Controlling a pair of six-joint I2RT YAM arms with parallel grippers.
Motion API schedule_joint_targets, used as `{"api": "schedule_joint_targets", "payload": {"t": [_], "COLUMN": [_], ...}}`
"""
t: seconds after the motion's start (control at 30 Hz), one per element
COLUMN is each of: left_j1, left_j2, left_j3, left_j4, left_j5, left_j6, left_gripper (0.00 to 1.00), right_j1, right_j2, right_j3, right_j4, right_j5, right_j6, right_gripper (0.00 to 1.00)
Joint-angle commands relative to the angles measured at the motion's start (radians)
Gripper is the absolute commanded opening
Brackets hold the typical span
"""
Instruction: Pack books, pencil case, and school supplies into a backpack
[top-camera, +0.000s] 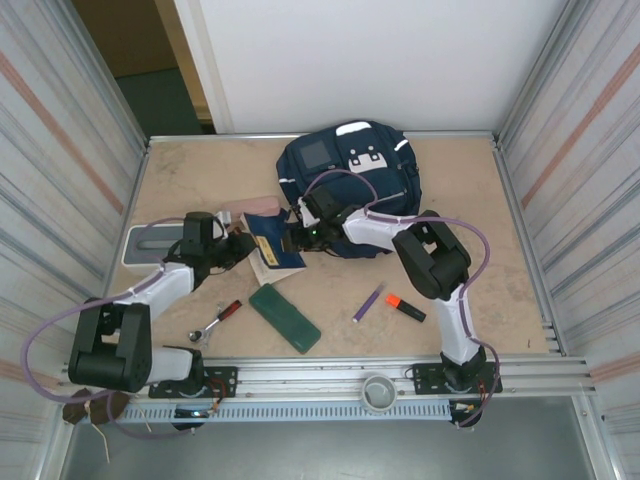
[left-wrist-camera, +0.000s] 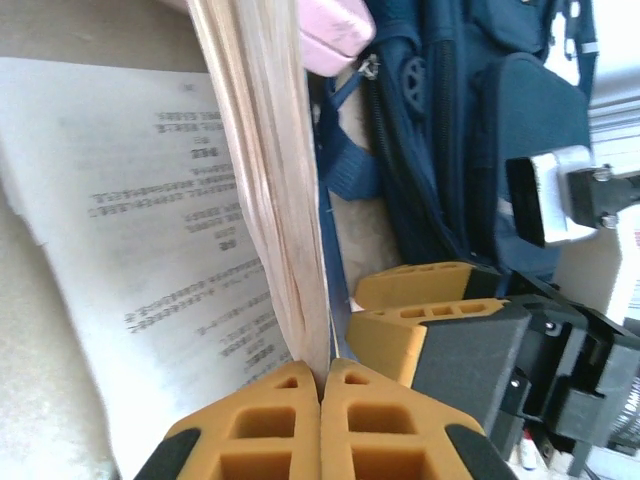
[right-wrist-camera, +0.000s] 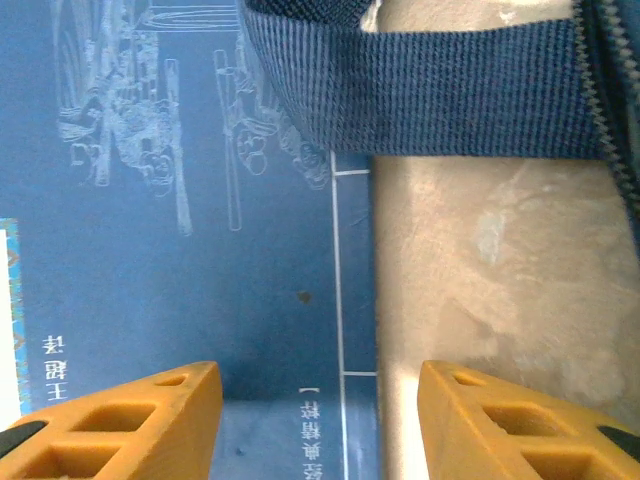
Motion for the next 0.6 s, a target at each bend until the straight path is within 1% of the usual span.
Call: {"api": "schedule_joint_targets", "payload": {"t": [0.0,0.13,0.2,0.3,0.47,0.57], "left_j1": [-0.002,-0.002,-0.001,-0.001,-0.001,-0.001], "left_j2": [-0.052,-0.076,-0.086,-0.101,-0.128,-0.134], "left_j3": [-0.009,-0.015,-0.010,0.002,-0.008,-0.010], "left_j4": [0.070,0.104,0.111,0.116,0.190,0.238], "left_j5": [0.072,0.098,0.104,0.125,0.183,0.230], "left_j6": [-0.064,-0.110,-0.118,-0.115,-0.158,-0.189], "left_gripper": [0.00,0.00,0.00,0.00,0.00,0.00], "right_j1": [-0.028,-0.062,-0.077,-0.098,-0.139,-0.148], "right_j2": [-0.070,-0.113,-0.137,-0.170,-0.206,-0.220], "right_j3": [-0.031,-0.075,-0.103,-0.142,-0.235,-0.268], "right_j4": [-0.034,-0.016,0.008,0.062,0.268,0.403], "right_j5": [-0.054,-0.113,-0.141,-0.212,-0.374,-0.445], "right_j6": [-0.013,-0.002,0.011,0.038,0.159,0.243], "right_gripper": [0.56,0.60,0.62,0.67,0.76,0.78]}}
